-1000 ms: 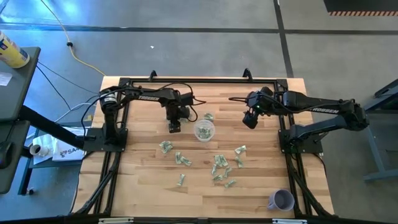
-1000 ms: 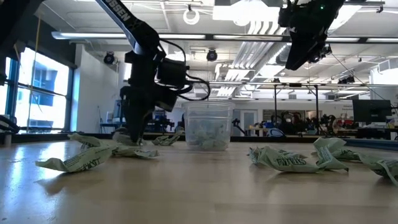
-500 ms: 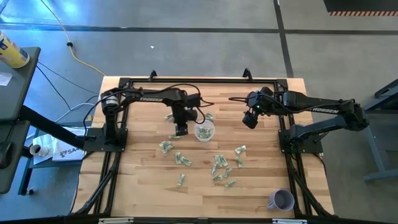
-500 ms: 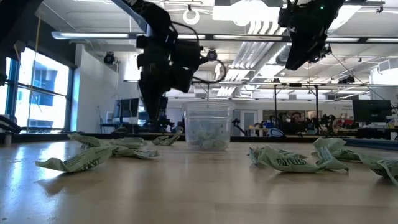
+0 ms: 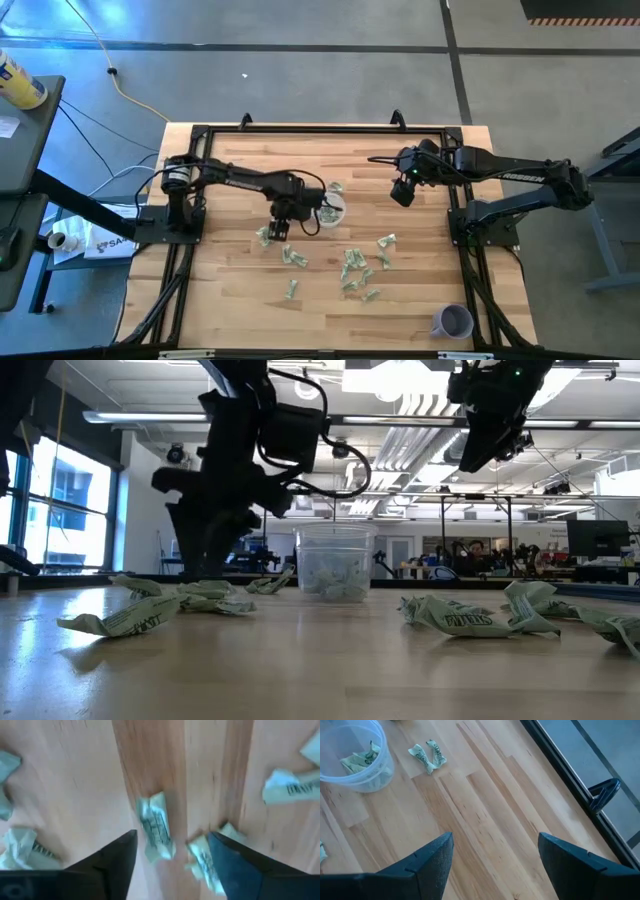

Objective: Pick and place Stevia / Truvia into bins
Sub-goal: Put the white stevia packet into the transparent container

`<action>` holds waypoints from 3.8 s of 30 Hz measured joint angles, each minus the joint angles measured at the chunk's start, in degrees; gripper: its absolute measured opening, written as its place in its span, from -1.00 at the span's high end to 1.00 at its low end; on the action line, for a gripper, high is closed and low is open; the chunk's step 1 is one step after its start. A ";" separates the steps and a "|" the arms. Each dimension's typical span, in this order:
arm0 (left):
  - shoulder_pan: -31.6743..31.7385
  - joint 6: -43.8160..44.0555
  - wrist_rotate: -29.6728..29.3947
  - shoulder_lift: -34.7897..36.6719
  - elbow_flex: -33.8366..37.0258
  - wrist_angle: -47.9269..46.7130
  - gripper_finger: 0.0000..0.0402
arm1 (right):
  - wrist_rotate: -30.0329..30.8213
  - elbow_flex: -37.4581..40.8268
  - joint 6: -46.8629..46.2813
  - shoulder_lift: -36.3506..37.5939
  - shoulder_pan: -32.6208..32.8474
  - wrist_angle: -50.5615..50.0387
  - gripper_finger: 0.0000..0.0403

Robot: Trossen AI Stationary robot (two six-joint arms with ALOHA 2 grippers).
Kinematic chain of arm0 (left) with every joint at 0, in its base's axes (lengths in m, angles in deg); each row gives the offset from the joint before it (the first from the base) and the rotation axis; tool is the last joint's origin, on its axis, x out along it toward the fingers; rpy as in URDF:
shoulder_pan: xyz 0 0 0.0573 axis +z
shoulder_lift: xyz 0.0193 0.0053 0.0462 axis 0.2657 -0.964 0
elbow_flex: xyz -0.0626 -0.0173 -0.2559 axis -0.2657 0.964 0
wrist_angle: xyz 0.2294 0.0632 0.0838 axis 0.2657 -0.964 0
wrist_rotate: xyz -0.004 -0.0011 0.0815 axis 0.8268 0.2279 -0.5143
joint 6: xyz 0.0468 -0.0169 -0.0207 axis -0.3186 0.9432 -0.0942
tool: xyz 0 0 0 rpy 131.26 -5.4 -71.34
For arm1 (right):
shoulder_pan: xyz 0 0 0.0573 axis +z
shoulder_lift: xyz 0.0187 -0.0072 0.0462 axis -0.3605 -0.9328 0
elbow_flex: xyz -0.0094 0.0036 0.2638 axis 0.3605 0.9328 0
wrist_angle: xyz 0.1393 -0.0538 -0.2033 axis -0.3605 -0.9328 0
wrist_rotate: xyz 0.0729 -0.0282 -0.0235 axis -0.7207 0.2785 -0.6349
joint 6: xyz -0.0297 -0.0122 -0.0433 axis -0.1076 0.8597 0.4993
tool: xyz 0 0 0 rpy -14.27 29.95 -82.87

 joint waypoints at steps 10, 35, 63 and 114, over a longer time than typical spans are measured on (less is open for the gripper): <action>3.57 2.15 3.36 0.40 6.80 10.40 -0.30 | -0.54 0.00 -0.42 0.00 0.00 -0.07 -0.40; 7.29 3.44 3.09 6.11 -10.83 17.94 0.88 | 1.39 0.00 -0.03 0.00 -0.02 -0.83 -0.40; 12.94 5.64 -6.63 13.47 -4.53 -0.89 0.05 | 1.09 0.00 2.96 -0.01 -0.02 -1.36 -0.40; 18.45 14.42 13.92 22.39 8.80 42.47 0.86 | 1.42 0.00 -2.56 0.00 -2.38 -1.25 -0.40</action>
